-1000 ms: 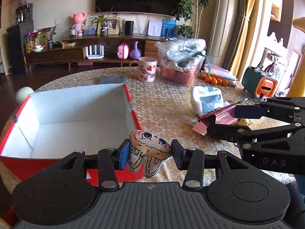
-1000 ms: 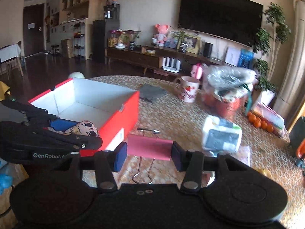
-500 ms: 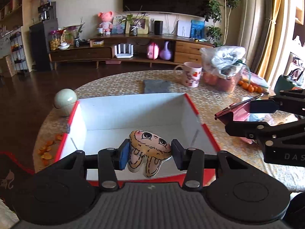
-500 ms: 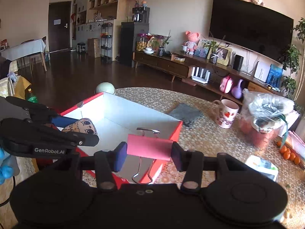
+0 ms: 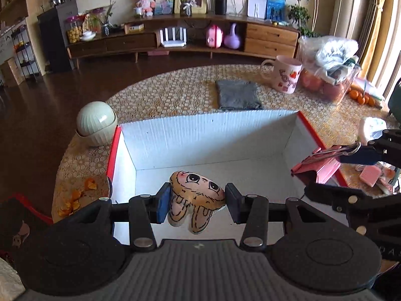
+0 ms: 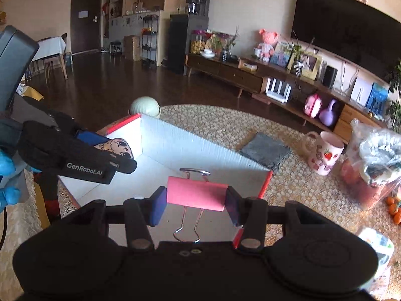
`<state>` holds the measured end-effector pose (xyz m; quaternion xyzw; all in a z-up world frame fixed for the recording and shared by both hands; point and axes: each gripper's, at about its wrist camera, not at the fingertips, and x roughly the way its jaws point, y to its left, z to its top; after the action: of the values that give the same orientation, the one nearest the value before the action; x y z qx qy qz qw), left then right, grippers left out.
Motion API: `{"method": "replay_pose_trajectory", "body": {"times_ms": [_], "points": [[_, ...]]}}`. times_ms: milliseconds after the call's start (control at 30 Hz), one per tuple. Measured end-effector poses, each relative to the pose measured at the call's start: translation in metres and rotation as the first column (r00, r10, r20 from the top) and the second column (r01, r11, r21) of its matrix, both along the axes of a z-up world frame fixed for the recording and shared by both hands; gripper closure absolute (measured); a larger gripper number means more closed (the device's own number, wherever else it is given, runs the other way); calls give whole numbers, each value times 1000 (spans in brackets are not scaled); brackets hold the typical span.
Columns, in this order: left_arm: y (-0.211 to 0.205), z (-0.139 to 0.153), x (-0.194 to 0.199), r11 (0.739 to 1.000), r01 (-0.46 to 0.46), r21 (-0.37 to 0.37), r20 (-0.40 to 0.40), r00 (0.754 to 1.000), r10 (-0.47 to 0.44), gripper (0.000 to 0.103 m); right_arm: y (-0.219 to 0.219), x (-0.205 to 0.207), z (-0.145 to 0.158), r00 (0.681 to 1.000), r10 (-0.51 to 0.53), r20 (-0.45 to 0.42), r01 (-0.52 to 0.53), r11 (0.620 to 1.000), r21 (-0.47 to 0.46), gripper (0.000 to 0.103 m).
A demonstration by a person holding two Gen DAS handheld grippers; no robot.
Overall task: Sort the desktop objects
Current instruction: 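Carry the plush and the binder clip with both tools over the red box, then open the left tool to drop the plush while the right tool releases the clip into the box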
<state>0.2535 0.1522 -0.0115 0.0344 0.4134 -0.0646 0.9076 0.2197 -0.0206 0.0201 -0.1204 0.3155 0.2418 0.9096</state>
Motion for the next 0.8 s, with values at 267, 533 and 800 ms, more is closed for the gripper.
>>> {"method": "replay_pose_trajectory", "body": {"times_ms": [267, 533, 800], "points": [[0, -33, 40, 998, 28, 61, -102, 995, -22, 58, 27, 28, -30, 995, -1, -104, -3, 999, -47, 54], [1, -61, 69, 996, 67, 64, -272, 961, -47, 58, 40, 47, -54, 981, -2, -195, -16, 996, -92, 54], [-4, -81, 80, 991, 114, 68, -413, 907, -76, 57, 49, 55, -64, 965, -13, -263, -28, 988, -154, 54]]}}
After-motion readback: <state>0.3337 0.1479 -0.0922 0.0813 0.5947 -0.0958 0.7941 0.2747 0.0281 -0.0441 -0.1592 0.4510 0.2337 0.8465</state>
